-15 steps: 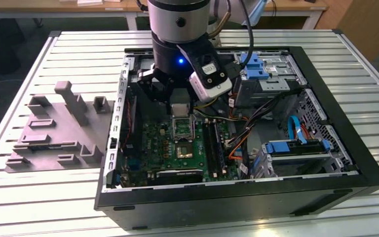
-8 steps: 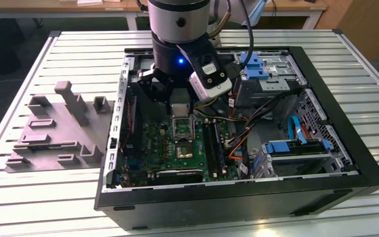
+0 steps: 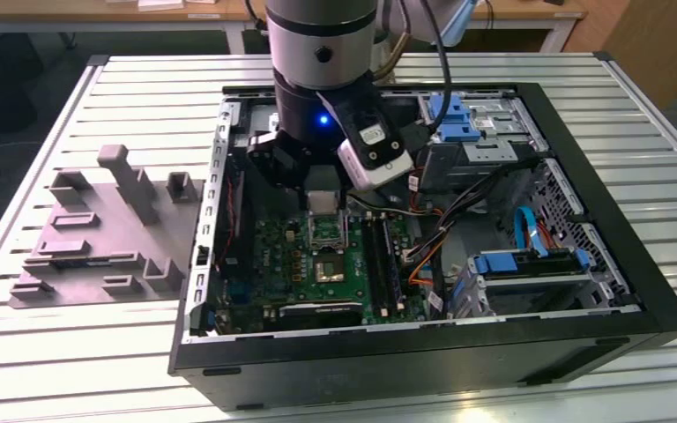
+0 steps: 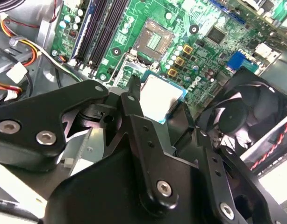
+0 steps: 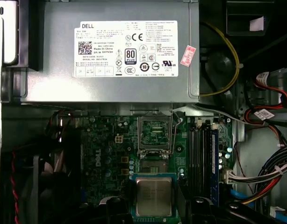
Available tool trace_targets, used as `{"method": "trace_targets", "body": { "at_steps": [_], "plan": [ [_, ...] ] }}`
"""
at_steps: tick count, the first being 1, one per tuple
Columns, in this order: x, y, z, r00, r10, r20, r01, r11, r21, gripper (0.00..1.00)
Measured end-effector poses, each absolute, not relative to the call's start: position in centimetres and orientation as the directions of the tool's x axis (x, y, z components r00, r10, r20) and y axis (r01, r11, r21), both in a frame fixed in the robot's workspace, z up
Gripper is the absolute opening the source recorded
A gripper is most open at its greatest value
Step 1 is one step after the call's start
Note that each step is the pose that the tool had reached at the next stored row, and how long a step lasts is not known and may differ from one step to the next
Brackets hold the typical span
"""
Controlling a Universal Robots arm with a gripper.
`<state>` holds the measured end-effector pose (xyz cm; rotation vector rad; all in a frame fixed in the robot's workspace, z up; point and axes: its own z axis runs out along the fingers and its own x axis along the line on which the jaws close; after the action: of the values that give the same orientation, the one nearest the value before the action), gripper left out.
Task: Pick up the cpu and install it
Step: 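Place the cpu into insertion slot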
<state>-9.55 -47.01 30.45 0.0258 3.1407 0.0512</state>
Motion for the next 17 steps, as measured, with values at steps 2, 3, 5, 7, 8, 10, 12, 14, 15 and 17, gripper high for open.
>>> {"method": "trace_targets", "body": {
  "at_steps": [2,3,5,7,8,10,12,14,15,17],
  "plan": [
    [-9.5,-47.0,30.1,-1.000,0.016,0.000,0.016,0.999,0.033,0.47],
    [-9.4,-47.0,29.9,-1.000,0.013,0.000,0.013,0.999,0.033,0.47],
    [-9.2,-47.0,29.5,-1.000,0.006,0.000,0.006,0.999,0.033,0.47],
    [-9.1,-47.0,29.2,-1.000,0.002,0.000,0.002,0.999,0.033,0.47],
    [-9.1,-47.0,29.0,-1.000,0.001,0.000,0.001,0.999,0.033,0.47],
    [-9.1,-47.0,28.6,-1.000,-0.004,0.000,-0.004,0.999,0.033,0.47],
    [-9.1,-47.0,28.3,-1.000,-0.006,0.000,-0.006,0.999,0.033,0.47],
    [-9.1,-47.0,27.9,-1.000,-0.006,0.000,-0.006,0.999,0.033,0.47],
    [-9.1,-47.0,27.7,-1.000,-0.006,0.000,-0.006,0.999,0.033,0.47],
    [-9.1,-47.0,27.3,-1.000,-0.006,0.000,-0.006,0.999,0.033,0.47]
  ]
}}
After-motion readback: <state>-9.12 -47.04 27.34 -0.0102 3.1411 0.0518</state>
